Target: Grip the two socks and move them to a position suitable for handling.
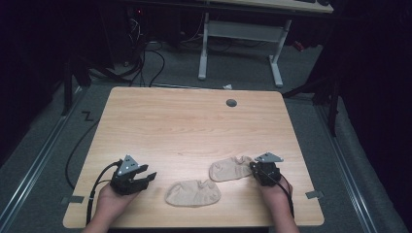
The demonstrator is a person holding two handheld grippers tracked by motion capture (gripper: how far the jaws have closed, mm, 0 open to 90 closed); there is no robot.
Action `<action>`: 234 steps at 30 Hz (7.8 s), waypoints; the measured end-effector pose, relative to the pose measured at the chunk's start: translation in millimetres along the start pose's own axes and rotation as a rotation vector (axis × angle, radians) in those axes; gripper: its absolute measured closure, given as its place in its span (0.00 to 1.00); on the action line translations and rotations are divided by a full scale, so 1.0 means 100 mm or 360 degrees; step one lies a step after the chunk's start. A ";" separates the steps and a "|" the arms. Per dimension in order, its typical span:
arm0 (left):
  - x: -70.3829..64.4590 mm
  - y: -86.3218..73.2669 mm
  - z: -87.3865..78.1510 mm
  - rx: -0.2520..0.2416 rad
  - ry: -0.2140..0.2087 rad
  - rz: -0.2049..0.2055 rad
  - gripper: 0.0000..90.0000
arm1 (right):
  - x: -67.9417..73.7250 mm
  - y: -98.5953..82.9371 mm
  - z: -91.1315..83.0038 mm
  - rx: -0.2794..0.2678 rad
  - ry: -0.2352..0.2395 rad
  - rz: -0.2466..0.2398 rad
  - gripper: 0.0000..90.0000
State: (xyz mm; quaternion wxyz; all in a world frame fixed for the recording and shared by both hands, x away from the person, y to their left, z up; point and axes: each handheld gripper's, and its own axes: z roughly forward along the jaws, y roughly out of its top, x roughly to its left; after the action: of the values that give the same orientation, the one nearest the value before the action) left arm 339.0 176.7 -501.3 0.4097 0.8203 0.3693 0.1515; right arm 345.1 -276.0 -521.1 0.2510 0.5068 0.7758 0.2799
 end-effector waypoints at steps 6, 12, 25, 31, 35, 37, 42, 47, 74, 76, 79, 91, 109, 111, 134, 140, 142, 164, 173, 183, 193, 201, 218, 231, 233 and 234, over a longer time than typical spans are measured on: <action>0.00 -0.01 0.00 0.0003 0.0000 0.0003 0.56 | 0.14 -0.08 -0.10 0.0005 0.0062 -0.0010 0.98; 0.00 0.00 0.04 0.0015 -0.0011 0.0007 0.56 | 0.44 -0.03 -0.09 -0.0007 0.0157 -0.0099 0.98; -0.54 0.02 0.03 0.0150 -0.0447 0.0158 0.74 | 0.82 0.25 0.14 -0.0011 0.0168 -0.0290 0.98; -0.81 -0.08 0.22 0.0348 -0.0386 0.0351 0.86 | 0.79 0.23 0.13 -0.0020 0.0173 -0.0281 0.98; -0.81 -0.03 0.31 0.0316 -0.0379 0.0358 0.90 | 0.79 0.23 0.13 -0.0021 0.0176 -0.0280 0.98; -0.84 0.01 0.37 0.0303 -0.0413 0.0376 0.90 | 0.79 0.24 0.14 -0.0018 0.0179 -0.0274 0.98; -1.02 0.09 0.53 0.0263 -0.0498 0.0482 0.91 | 0.79 0.26 0.15 -0.0011 0.0185 -0.0263 0.98; -1.23 0.07 0.53 0.0257 -0.0602 0.0547 0.91 | 0.79 0.27 0.17 -0.0012 0.0176 -0.0266 0.98; -0.71 0.07 0.30 0.0061 -0.0227 0.0286 0.69 | 0.70 0.40 0.09 -0.0205 0.0212 -0.0140 0.81; -0.66 0.10 0.30 0.0027 -0.0168 0.0259 0.65 | 0.66 0.39 0.12 -0.0193 0.0212 -0.0101 0.77; -0.55 0.15 0.39 0.0006 -0.0062 0.0171 0.60 | 0.63 0.39 0.18 -0.0179 0.0260 -0.0062 0.74; -0.35 0.19 0.77 0.0073 -0.0002 0.0007 0.85 | 0.76 0.40 0.35 -0.0061 0.0316 -0.0117 0.82; -0.47 0.29 0.48 -0.0082 -0.0017 0.0095 0.96 | 0.88 0.36 0.04 -0.0209 0.0261 -0.0271 0.94; -0.49 0.29 0.41 -0.0088 -0.0025 0.0113 0.96 | 0.88 0.33 -0.04 -0.0231 0.0267 -0.0282 0.94; -0.78 0.02 -0.04 0.0015 -0.0130 0.0151 0.96 | 1.10 -0.01 -0.47 -0.0248 0.0387 -0.0352 0.94; -0.78 -0.03 -0.06 0.0033 -0.0140 0.0139 0.95 | 1.13 -0.06 -0.48 -0.0222 0.0400 -0.0352 0.94; -0.80 -0.04 -0.07 0.0041 -0.0139 0.0160 0.95 | 1.14 -0.08 -0.49 -0.0220 0.0400 -0.0364 0.94; -0.72 -0.14 0.20 0.0220 -0.0108 0.0158 0.81 | 1.13 -0.11 -0.27 -0.0050 0.0391 -0.0382 0.90; -0.69 -0.08 0.13 0.0099 -0.0080 0.0115 0.64 | 1.03 -0.04 -0.31 -0.0166 0.0452 -0.0273 0.77; -0.43 -0.03 0.05 -0.0015 0.0003 0.0093 0.56 | 0.79 0.02 -0.29 -0.0257 0.0367 -0.0155 0.67; 0.03 -0.07 0.02 -0.0051 0.0219 0.0004 0.55 | 0.48 0.03 -0.11 -0.0239 0.0258 -0.0028 0.63; 0.52 -0.18 -0.01 0.0011 0.0410 -0.0118 0.55 | 0.11 0.11 0.12 -0.0184 0.0089 0.0077 0.62; 0.53 -0.20 -0.06 0.0010 0.0383 -0.0149 0.55 | 0.00 -0.01 0.07 -0.0150 0.0040 0.0086 0.62; 0.37 -0.09 0.01 -0.0013 0.0307 -0.0036 0.55 | 0.02 -0.06 -0.04 -0.0166 0.0009 0.0099 0.64; 0.37 -0.09 -0.02 -0.0050 0.0297 -0.0064 0.55 | 0.05 -0.07 -0.05 -0.0165 0.0008 0.0091 0.64; 0.37 -0.09 -0.04 -0.0063 0.0302 -0.0068 0.55 | 0.06 -0.07 -0.04 -0.0158 0.0015 0.0088 0.64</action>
State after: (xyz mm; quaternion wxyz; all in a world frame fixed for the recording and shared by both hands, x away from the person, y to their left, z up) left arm 357.8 209.1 -507.6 0.3922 0.7859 0.4207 0.2269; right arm 335.4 -273.1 -524.1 0.2645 0.5136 0.7478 0.3272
